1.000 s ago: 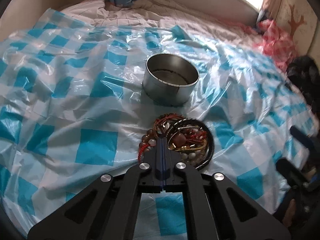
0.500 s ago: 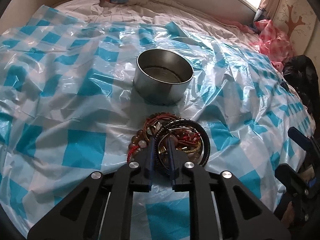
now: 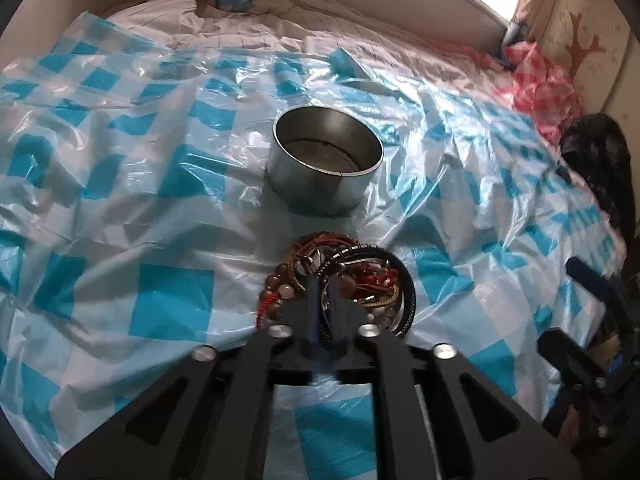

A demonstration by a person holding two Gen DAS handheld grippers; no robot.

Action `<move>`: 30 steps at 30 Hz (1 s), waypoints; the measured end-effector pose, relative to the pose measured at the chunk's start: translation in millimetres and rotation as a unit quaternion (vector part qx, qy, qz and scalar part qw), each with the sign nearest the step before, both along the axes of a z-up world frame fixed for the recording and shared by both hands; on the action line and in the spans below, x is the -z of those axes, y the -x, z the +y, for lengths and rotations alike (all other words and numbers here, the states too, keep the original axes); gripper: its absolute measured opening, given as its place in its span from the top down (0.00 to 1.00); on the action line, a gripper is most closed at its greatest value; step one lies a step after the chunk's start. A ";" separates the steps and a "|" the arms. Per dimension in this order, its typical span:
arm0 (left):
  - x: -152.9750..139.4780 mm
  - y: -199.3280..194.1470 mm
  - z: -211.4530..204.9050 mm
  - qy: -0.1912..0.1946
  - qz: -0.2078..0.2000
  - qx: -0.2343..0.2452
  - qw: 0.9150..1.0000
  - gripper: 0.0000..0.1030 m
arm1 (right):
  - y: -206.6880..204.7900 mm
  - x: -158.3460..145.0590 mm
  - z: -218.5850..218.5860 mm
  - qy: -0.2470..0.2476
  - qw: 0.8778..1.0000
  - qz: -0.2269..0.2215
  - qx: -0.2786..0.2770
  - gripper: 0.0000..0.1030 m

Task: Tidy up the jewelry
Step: 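Lower the left tool onto the dish and grasp the black bangle, then lift the black bangle from the dish with the left tool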

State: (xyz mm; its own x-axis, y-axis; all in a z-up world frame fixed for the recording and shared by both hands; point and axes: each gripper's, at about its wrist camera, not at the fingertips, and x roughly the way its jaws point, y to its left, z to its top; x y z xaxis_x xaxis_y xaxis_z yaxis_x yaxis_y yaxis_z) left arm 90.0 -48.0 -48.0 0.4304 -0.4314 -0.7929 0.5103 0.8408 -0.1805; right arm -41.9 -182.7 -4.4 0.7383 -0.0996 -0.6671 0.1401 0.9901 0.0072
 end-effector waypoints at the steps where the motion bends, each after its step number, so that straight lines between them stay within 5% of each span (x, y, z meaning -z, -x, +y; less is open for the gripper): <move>1: 2.8 -0.1 -3.5 -0.009 -0.001 0.000 1.000 0.67 | 0.2 0.0 0.2 0.000 1.000 0.000 -0.001 0.07; 4: 8.5 -1.2 -7.7 -0.021 0.001 -0.005 1.000 0.64 | 0.2 0.1 0.9 -0.001 1.000 0.000 0.000 0.07; 6: 12.0 -2.9 -8.1 -0.016 0.020 -0.001 1.000 0.86 | 0.5 -0.4 -0.6 -0.001 1.000 0.000 0.000 0.07; 7: 10.3 -2.2 -6.9 -0.016 0.018 0.001 1.000 0.90 | 0.5 -0.2 0.3 -0.002 1.000 0.000 0.001 0.07; 14: -14.3 0.3 26.3 0.080 0.026 0.002 0.996 0.91 | 0.8 -1.0 -3.1 -0.001 1.000 0.001 0.000 0.07; 17: 4.7 -4.9 24.8 -0.058 -0.002 -0.043 0.997 0.92 | 0.6 -0.5 -3.0 0.000 1.000 0.002 0.000 0.07; 19: 12.1 -8.9 32.3 -0.023 0.040 -0.038 0.998 0.91 | 1.2 0.7 -1.4 0.002 1.000 0.003 0.000 0.07; 21: 8.3 -8.7 36.6 -0.005 0.040 -0.037 0.999 0.91 | 1.1 1.4 0.8 0.002 1.000 0.003 0.001 0.07; 28: 5.5 -4.3 31.8 -0.031 0.012 -0.033 0.999 0.91 | 1.0 0.9 -1.6 0.001 1.000 0.003 0.000 0.07; 30: 6.9 -2.0 26.1 -0.065 -0.006 -0.032 0.997 0.91 | 0.9 0.9 -1.3 0.001 1.000 0.003 0.000 0.07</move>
State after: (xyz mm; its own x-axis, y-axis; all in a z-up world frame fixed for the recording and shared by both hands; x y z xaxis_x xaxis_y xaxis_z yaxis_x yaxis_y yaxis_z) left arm 92.0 -21.8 -54.8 0.4639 -0.2971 -0.8346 0.4571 0.8873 -0.0618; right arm -42.9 -183.9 -5.3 0.7347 -0.1009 -0.6709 0.1405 0.9901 0.0050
